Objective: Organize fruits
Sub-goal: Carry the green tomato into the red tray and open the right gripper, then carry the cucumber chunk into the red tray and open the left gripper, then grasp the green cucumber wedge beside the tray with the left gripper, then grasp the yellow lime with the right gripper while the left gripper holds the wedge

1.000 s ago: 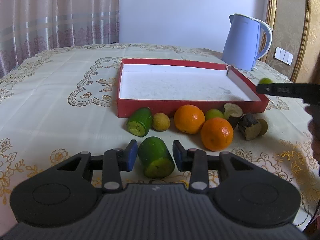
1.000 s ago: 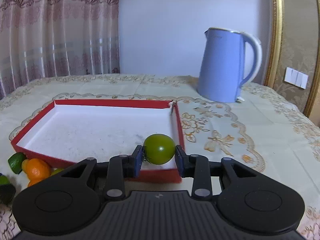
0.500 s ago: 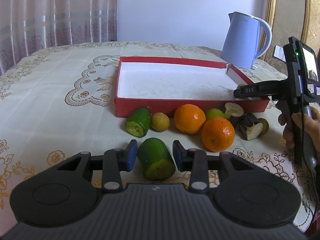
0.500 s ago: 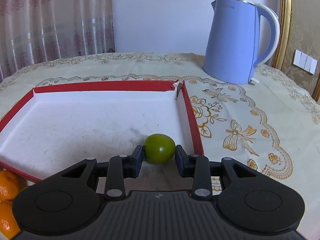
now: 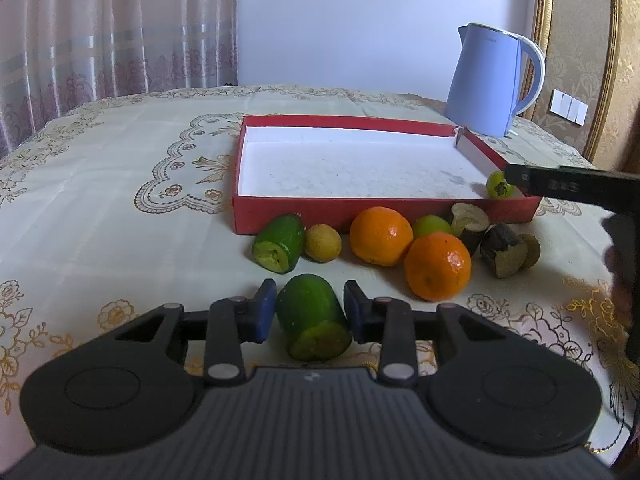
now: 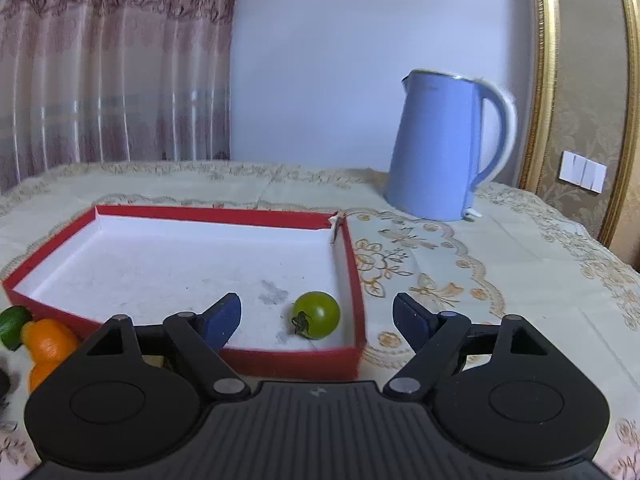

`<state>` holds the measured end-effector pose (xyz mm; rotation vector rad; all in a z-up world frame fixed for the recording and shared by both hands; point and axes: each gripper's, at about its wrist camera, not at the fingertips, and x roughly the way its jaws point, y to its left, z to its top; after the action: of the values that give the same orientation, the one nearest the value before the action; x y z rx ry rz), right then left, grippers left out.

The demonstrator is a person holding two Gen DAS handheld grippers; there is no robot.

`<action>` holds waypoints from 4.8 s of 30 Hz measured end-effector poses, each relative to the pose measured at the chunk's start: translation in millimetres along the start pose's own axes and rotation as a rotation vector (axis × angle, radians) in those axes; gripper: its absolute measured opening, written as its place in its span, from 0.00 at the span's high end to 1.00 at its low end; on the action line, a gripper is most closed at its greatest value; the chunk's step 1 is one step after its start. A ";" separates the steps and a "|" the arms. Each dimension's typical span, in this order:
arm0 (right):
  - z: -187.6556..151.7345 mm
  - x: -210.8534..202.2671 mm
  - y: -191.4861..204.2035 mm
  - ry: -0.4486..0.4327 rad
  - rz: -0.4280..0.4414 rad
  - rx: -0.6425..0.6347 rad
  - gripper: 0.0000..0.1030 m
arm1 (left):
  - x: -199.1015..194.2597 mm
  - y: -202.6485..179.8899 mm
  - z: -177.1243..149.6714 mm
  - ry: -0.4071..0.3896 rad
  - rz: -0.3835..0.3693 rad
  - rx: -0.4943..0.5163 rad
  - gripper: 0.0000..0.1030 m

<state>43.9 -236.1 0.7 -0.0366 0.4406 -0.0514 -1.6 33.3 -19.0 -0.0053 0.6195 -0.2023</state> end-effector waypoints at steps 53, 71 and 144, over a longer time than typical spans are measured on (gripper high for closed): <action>-46.0 -16.4 -42.3 0.184 -0.035 0.153 0.19 | -2.4 -7.5 60.9 -0.087 0.015 0.037 0.73; -46.3 -13.9 -38.2 0.199 -0.052 0.121 0.18 | 118.6 -0.8 113.4 0.019 0.081 0.047 0.73; -46.6 -11.9 -37.1 0.208 -0.040 0.117 0.10 | 40.4 32.4 16.4 -0.008 0.062 0.016 0.72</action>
<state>11.7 -273.6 -34.6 0.0754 0.6438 -0.1207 46.0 56.5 -31.0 0.0290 0.6089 -0.1471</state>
